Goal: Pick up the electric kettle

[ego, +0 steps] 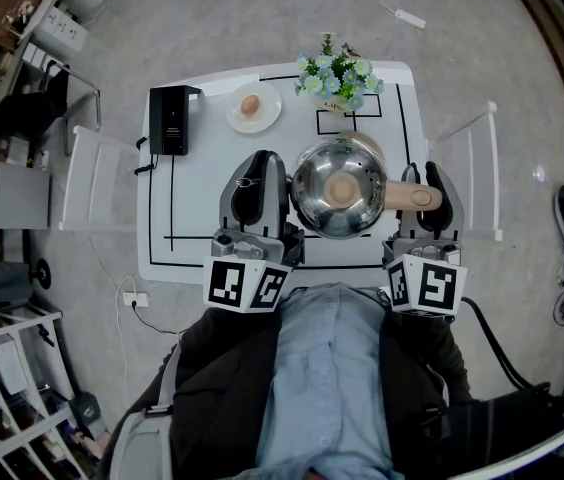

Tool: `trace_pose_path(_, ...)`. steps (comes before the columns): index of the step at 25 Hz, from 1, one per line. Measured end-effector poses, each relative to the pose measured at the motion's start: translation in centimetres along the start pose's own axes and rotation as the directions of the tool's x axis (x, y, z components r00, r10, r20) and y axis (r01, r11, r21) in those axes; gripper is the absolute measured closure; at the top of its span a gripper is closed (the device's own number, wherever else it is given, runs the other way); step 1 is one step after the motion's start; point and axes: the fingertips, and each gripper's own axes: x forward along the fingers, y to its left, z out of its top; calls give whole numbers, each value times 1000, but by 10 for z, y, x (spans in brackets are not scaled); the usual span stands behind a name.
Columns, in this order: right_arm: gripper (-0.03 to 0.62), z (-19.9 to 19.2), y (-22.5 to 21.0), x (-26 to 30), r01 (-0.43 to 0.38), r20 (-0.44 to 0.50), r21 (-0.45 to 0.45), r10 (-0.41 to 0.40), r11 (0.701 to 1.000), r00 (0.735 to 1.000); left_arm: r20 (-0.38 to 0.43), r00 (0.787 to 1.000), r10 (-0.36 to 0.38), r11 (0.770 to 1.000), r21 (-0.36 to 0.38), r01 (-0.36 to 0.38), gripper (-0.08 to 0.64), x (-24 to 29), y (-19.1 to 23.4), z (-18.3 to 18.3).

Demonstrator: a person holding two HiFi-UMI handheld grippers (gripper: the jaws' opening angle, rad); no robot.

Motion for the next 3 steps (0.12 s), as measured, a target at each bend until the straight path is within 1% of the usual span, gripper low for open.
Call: trace_pose_path(3, 483, 0, 0, 0, 1, -1, 0, -1, 1000, 1000, -4, 1000, 1, 1000, -1, -1, 517, 0, 0, -1)
